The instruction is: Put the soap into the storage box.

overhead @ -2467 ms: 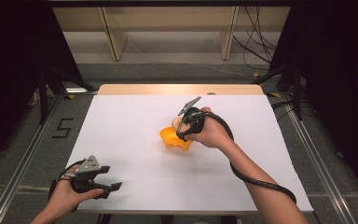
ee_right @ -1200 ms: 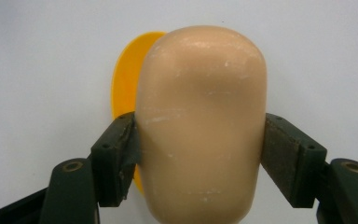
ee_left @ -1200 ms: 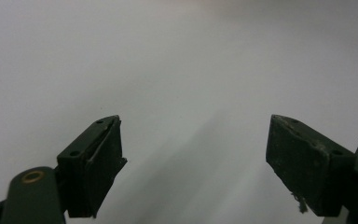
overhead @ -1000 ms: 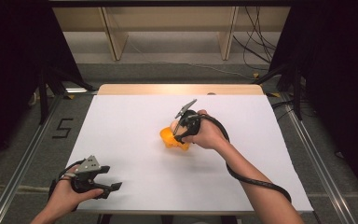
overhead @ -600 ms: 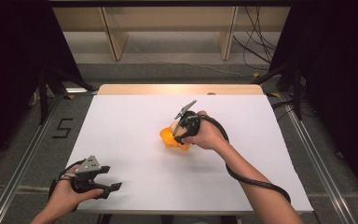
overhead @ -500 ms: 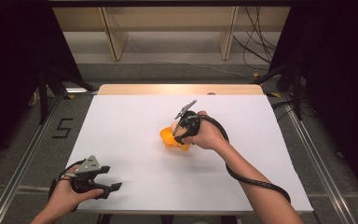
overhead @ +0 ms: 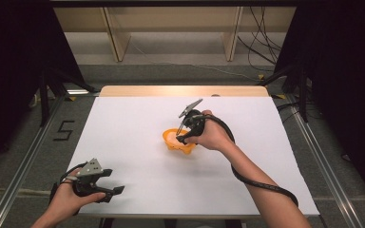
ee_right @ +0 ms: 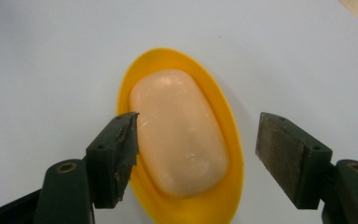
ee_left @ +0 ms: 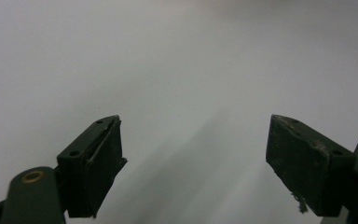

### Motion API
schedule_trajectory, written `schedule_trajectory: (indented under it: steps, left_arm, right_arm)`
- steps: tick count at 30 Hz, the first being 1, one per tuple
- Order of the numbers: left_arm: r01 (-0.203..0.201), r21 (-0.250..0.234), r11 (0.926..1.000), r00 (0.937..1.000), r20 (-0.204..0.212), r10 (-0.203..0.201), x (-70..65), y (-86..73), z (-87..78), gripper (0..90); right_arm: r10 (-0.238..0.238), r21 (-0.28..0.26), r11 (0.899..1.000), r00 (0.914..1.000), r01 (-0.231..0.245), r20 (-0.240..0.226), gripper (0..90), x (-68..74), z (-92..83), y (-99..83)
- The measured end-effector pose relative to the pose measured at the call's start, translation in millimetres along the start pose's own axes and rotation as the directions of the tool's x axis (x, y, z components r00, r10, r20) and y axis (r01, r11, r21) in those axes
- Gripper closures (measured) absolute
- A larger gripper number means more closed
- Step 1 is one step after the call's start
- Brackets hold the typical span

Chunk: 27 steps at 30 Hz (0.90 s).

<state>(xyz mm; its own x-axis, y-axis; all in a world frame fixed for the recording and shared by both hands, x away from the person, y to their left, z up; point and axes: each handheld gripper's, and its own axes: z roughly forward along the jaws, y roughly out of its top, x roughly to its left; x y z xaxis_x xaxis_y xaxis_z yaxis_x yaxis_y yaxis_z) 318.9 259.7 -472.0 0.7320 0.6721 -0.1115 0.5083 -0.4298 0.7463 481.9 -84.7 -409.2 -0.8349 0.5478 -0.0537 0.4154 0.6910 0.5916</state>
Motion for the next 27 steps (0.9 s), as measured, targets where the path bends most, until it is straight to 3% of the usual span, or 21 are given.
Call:
schedule_trajectory:
  steps: [2, 9, 15, 19, 20, 26, 27]
  left_arm:
    - [0.002, 0.0, 1.0, 1.0, 0.002, -0.002, -0.1, -0.1, 0.4, 18.2]
    - [0.016, 0.006, 0.9998, 0.9999, -0.001, -0.016, -0.3, -0.4, -0.2, 18.2]
    - [0.005, -0.003, 1.0, 1.0, -0.001, -0.005, -0.3, -0.5, 0.7, 18.2]
    - [0.002, 0.019, 0.9998, 1.0, -0.003, -0.002, 0.6, -0.6, -0.6, 18.2]
    - [-0.017, 0.021, 0.9996, 0.9998, -0.005, 0.018, 1.5, -0.3, -1.0, 18.2]
    - [-0.014, 0.021, 0.9997, 0.9998, -0.012, 0.014, 1.5, -0.5, -0.2, 18.2]
    - [-0.005, 0.013, 0.9999, 1.0, -0.005, 0.005, 0.7, -0.7, 0.3, 18.2]
  right_arm:
    - [0.032, 0.01, 0.999, 0.9995, -0.032, -0.003, 30.7, 2.0, -1.8, -0.6]
    - [0.026, -0.002, 1.0, 0.9996, -0.026, 0.011, 30.9, 1.8, -6.6, -7.6]
    - [0.042, -0.006, 0.999, 0.9989, -0.042, 0.019, 30.9, 1.8, -18.5, -17.4]
    - [0.067, -0.008, 0.998, 0.9973, -0.067, 0.031, 30.9, 4.1, -28.5, -30.0]
    - [0.061, -0.01, 0.998, 0.9977, -0.06, 0.03, 30.9, 3.9, -30.6, -32.5]
    - [0.081, -0.016, 0.997, 0.9957, -0.081, 0.044, 31.0, 5.0, -43.9, -52.4]
    - [0.063, -0.015, 0.998, 0.9969, -0.062, 0.048, 31.1, 4.1, -45.0, -55.8]
